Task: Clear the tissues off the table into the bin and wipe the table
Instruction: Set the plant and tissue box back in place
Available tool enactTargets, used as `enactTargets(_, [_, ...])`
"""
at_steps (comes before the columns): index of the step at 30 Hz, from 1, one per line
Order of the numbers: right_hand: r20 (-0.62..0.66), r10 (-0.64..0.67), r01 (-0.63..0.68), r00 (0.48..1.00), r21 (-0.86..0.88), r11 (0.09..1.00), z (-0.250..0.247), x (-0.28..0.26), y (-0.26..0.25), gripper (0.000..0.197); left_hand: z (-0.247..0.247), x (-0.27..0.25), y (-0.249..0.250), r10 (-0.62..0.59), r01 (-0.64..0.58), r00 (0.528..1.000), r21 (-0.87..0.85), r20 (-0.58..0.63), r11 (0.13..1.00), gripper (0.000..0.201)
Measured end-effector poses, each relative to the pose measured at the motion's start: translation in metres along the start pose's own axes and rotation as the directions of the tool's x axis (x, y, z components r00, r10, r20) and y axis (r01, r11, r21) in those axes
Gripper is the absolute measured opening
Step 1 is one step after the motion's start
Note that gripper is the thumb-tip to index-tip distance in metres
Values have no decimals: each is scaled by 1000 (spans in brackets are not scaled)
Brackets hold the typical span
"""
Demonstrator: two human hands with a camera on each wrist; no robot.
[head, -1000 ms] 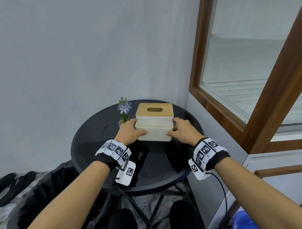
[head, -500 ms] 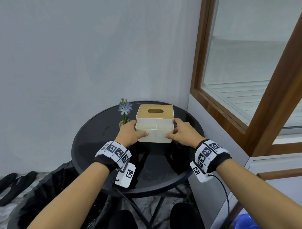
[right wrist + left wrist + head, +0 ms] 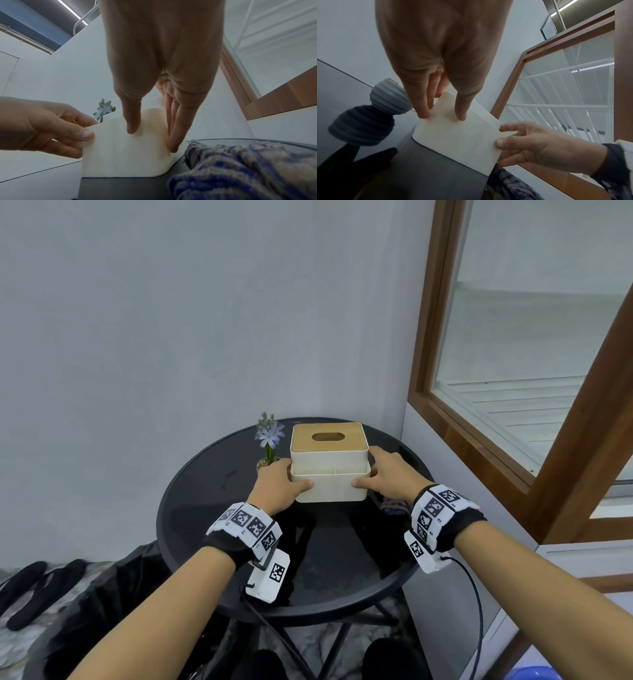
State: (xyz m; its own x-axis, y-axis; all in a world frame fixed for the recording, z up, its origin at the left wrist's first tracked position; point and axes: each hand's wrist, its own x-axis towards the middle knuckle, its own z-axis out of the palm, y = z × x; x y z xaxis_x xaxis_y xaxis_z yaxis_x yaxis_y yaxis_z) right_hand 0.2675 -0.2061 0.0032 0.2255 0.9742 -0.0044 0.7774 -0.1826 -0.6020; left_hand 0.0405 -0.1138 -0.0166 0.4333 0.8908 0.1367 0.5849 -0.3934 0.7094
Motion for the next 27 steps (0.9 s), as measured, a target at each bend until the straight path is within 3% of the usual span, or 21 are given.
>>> enactTargets(27, [6,-8,8,1000,21,1000,-2,39,3,64,4,22,6,-60,63,996,41,-63,997,40])
